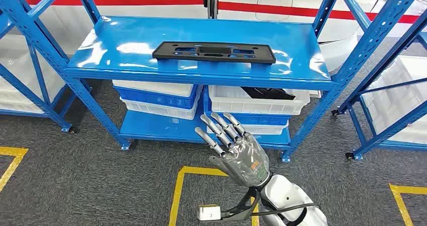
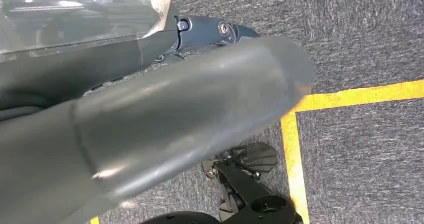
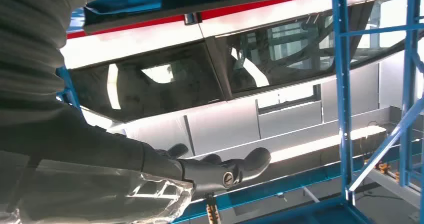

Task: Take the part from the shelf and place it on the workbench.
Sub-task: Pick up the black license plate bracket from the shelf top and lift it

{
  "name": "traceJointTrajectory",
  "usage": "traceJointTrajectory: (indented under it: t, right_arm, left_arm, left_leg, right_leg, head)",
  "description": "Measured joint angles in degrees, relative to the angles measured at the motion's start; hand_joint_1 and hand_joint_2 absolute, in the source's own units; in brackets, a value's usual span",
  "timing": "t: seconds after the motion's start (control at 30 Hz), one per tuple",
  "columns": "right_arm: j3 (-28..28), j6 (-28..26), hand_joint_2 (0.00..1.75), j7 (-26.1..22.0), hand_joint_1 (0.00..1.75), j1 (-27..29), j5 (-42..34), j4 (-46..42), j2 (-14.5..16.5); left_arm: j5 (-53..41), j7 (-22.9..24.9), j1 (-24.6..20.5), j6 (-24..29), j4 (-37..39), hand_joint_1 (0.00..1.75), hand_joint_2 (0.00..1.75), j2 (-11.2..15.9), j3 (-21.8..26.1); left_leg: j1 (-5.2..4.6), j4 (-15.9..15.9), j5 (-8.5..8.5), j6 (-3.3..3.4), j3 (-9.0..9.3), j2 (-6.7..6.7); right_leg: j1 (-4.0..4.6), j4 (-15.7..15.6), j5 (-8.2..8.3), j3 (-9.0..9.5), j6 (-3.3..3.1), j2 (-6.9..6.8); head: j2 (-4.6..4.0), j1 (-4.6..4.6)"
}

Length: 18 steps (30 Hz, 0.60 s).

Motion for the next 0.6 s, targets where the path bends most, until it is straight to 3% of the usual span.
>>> traceJointTrajectory:
  t: [0.07,0.13,0.2,0.27,0.3,0.33,0.37,0.43,0.47,0.6]
  right_arm:
    - [-0.01,0.0,1.75,0.05,0.0,0.01,0.01,-0.1,0.02]
    - [-0.02,0.01,1.75,0.17,0.0,0.03,0.04,-0.28,0.09]
    - [-0.02,0.03,1.75,0.29,0.0,0.15,0.17,-0.35,0.14]
    - [-0.02,0.04,1.75,0.39,0.0,0.4,0.34,-0.35,0.15]
    - [-0.02,0.05,1.75,0.43,0.0,0.51,0.42,-0.35,0.15]
    - [-0.02,0.07,1.75,0.48,0.0,0.57,0.51,-0.35,0.16]
    - [-0.02,0.08,1.75,0.54,0.0,0.59,0.65,-0.38,0.16]
    - [-0.07,0.11,1.75,0.7,0.0,0.58,0.93,-0.48,0.18]
    - [-0.1,0.12,1.75,0.78,0.0,0.58,1.02,-0.54,0.17]
    - [-0.27,0.16,1.75,1.03,0.0,0.52,1.13,-0.92,0.13]
  left_arm:
    - [0.0,-0.07,-0.02,0.06,-0.03,0.0,0.0,0.04,0.0]
    - [-0.07,-0.2,-0.05,0.13,-0.06,0.0,0.0,0.06,-0.02]
    - [-0.15,-0.34,0.0,0.15,-0.07,0.0,0.0,0.03,-0.04]
    - [-0.17,-0.49,0.18,0.16,-0.06,0.0,0.0,0.04,-0.04]
    - [-0.19,-0.57,0.28,0.16,-0.06,0.0,0.0,0.04,-0.04]
    - [-0.21,-0.63,0.33,0.17,-0.06,0.0,0.0,0.04,-0.04]
    - [-0.24,-0.71,0.36,0.21,-0.06,0.0,0.0,0.05,-0.04]
    - [-0.32,-0.9,0.36,0.29,-0.05,0.0,0.0,0.07,-0.04]
    - [-0.36,-1.02,0.37,0.33,-0.05,0.0,0.0,0.08,-0.04]
    - [-0.51,-1.27,0.66,0.33,-0.05,0.0,0.0,0.14,-0.04]
  left_leg:
    - [0.16,0.34,-0.33,-0.4,-0.06,0.11]
    - [0.46,3.6,-2.18,-1.15,-1.5,0.58]
    - [0.64,11.07,-5.38,-1.71,-5.44,1.07]
    - [0.68,16.79,-6.51,-1.94,-9.19,1.25]
    - [0.68,16.67,-5.35,-1.92,-9.7,1.3]
    - [0.68,14.17,-3.17,-1.8,-8.97,1.32]
    - [0.67,10.02,-0.53,-1.56,-7.36,1.4]
    - [0.44,3.18,2.36,-1.03,-4.36,1.53]
    - [0.27,1.53,2.63,-0.76,-3.65,1.54]
    - [0.1,0.42,2.37,0.57,-3.01,1.34]
  right_leg:
    - [-0.27,-0.16,0.03,0.19,-0.48,0.01]
    - [-0.57,-0.34,-0.09,0.56,-1.3,-0.03]
    - [-0.49,-0.35,-0.4,0.86,-1.84,-0.11]
    - [-0.35,-0.33,-0.67,1.16,-2.16,-0.13]
    - [-0.32,-0.33,-0.85,1.4,-2.24,-0.11]
    - [-0.31,-0.33,-1.07,1.75,-2.26,-0.07]
    - [-0.31,-0.35,-1.35,2.12,-2.19,-0.05]
    - [-0.02,-0.37,-1.89,2.66,-1.78,-0.02]
    - [0.13,-0.39,-2.08,2.72,-1.54,-0.03]
    - [0.38,0.26,-2.91,2.37,-0.5,-0.15]
  head:
    - [0.0,0.02]
    - [0.0,-0.19]
    - [0.0,-0.41]
    - [0.0,-0.4]
    - [0.01,-0.4]
    - [0.01,-0.41]
    - [0.01,-0.42]
    - [0.0,-0.39]
    - [0.0,-0.37]
    - [0.0,-0.36]
